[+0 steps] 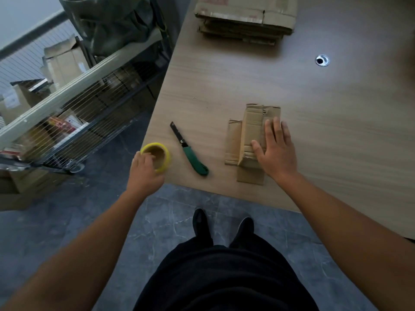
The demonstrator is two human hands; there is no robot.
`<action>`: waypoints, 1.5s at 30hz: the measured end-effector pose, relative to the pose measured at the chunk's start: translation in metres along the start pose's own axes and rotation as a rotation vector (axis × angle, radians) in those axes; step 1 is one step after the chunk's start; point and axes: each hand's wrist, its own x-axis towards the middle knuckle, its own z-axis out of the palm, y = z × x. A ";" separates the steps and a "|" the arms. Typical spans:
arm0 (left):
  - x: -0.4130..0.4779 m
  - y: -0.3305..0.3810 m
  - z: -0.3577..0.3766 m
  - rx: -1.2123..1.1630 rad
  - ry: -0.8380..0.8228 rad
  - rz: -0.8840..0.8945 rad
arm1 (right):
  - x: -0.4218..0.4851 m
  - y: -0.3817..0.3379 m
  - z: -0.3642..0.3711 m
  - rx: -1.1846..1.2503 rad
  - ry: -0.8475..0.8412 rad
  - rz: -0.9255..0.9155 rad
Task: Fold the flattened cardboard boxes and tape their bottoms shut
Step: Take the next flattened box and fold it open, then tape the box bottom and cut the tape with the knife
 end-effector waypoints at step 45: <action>0.105 0.270 -0.044 0.374 -0.148 0.875 | 0.095 0.052 -0.049 0.533 -0.035 -0.239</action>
